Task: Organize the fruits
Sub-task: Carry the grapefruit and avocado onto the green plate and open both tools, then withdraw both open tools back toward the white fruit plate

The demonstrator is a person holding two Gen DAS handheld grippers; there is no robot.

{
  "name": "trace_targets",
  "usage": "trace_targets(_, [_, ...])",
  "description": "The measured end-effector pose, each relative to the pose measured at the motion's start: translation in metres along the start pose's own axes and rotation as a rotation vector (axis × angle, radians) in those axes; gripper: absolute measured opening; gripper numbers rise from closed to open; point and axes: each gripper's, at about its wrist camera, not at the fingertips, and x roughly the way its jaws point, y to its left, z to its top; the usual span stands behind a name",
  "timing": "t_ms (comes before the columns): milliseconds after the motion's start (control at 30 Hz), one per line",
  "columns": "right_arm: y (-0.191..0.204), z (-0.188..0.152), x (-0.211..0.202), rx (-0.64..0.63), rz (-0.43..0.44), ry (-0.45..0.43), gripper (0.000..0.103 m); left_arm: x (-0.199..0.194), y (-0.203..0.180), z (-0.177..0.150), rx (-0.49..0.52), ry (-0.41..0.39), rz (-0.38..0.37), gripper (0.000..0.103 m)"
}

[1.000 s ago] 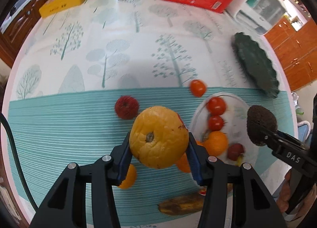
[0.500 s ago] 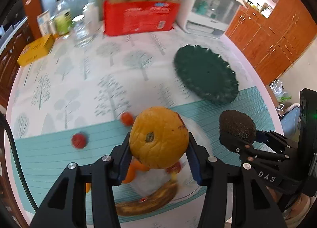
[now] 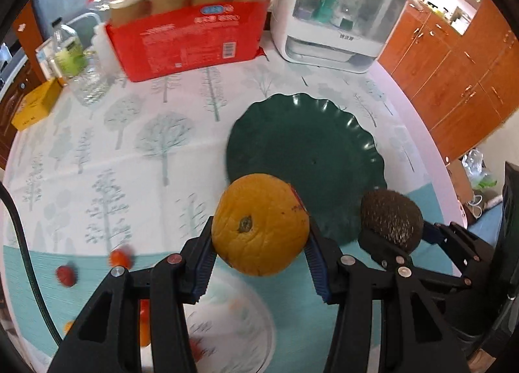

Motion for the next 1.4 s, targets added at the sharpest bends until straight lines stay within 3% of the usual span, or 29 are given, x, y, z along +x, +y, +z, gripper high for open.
trace_targets(267, [-0.042, 0.053, 0.058, -0.039, -0.059, 0.019, 0.062, 0.071, -0.022, 0.035, -0.029, 0.065, 0.017, 0.049])
trace_targets(433, [-0.054, 0.058, 0.077, -0.03, -0.029, 0.057, 0.062, 0.108, -0.025, 0.043, -0.031, 0.114, 0.022, 0.049])
trace_targets(600, [-0.052, 0.05, 0.088, -0.051, -0.008, 0.101, 0.062, 0.122, -0.027, 0.039, -0.008, 0.136, 0.034, 0.05])
trace_targets(767, [-0.047, 0.047, 0.085, -0.095, -0.012, 0.093, 0.063, 0.121, -0.031, 0.035, 0.03, 0.144, 0.068, 0.056])
trace_targets(833, [-0.047, 0.046, 0.081, -0.106, -0.022, 0.089, 0.063, 0.114, -0.03, 0.034, 0.043, 0.123, 0.09, 0.072])
trace_targets(933, [-0.046, 0.047, 0.073, -0.117, -0.03, 0.065, 0.063, 0.1, -0.027, 0.035, 0.048, 0.084, 0.108, 0.085])
trace_targets(1400, [-0.029, 0.042, 0.038, -0.121, 0.019, 0.04, 0.065, 0.065, -0.016, 0.019, 0.038, 0.051, 0.102, 0.086])
